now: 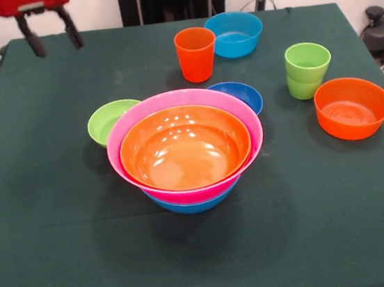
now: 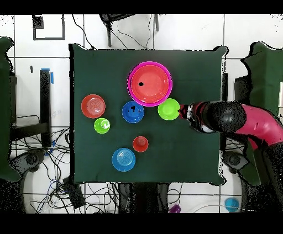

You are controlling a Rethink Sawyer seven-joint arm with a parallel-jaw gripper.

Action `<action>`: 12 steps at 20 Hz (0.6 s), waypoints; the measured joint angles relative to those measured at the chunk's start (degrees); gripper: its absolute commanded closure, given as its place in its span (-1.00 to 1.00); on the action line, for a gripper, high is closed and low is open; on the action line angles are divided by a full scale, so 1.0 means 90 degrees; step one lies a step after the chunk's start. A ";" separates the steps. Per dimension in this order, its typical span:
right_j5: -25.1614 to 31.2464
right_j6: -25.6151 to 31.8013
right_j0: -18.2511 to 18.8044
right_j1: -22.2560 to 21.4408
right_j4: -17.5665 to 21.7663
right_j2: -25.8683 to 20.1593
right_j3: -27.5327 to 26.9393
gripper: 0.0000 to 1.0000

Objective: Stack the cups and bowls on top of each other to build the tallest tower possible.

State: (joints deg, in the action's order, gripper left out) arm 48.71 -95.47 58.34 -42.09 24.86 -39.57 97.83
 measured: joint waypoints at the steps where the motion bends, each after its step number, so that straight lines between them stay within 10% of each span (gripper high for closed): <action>1: 0.0001 0.0000 -0.0066 -0.0138 -0.0061 0.0002 0.0091 -1.00; 12: 0.0001 -0.0332 -0.1386 -0.1374 -0.0770 0.0186 0.0749 -1.00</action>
State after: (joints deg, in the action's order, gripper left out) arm 48.72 -98.46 45.86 -54.45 17.94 -37.90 104.58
